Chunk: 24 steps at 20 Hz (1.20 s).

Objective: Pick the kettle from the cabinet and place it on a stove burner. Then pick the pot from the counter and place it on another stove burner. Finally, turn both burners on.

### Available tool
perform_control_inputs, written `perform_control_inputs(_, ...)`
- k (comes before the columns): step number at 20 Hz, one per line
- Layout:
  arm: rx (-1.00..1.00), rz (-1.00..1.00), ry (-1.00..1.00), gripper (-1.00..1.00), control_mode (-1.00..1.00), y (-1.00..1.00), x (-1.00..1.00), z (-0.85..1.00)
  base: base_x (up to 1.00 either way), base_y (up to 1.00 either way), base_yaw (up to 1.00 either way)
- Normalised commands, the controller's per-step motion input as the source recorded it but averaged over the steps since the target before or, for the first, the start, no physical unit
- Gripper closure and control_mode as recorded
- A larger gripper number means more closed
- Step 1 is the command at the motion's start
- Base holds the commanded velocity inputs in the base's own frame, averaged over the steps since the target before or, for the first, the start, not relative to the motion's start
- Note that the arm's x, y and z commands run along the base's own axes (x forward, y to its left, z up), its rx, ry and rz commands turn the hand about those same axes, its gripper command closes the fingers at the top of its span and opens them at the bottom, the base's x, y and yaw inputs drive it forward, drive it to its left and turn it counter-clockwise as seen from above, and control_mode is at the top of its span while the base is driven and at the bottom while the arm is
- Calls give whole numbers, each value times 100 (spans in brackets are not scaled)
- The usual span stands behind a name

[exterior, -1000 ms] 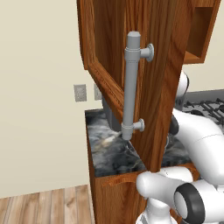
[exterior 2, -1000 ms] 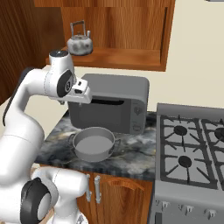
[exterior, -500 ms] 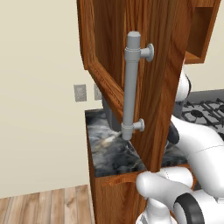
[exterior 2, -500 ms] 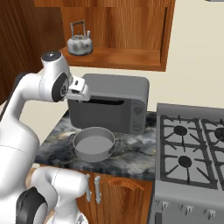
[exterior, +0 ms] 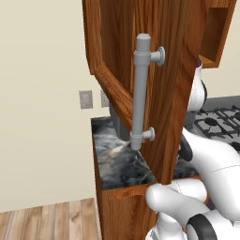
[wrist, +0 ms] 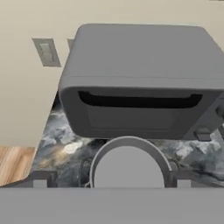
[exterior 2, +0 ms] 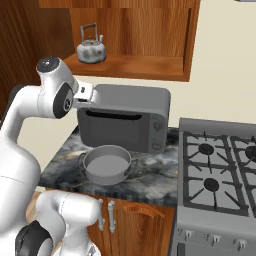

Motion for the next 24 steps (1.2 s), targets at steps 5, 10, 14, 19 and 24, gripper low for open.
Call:
perform_control_inputs(5, -2, 1, -18, -100, -100, 0, 0, 31, 0, 0, 0)
perform_control_inputs(10, 0, 7, -17, -100, -100, -1, 3, 30, 0, 0, 0)
perform_control_inputs(14, 0, 7, -19, -100, -100, -1, 1, 31, 0, 0, 0)
perform_control_inputs(19, 0, 5, -19, -100, -100, -1, 0, 35, 0, 0, 0)
perform_control_inputs(24, 0, 2, -16, -100, -100, 0, 0, 37, 0, 0, 0)
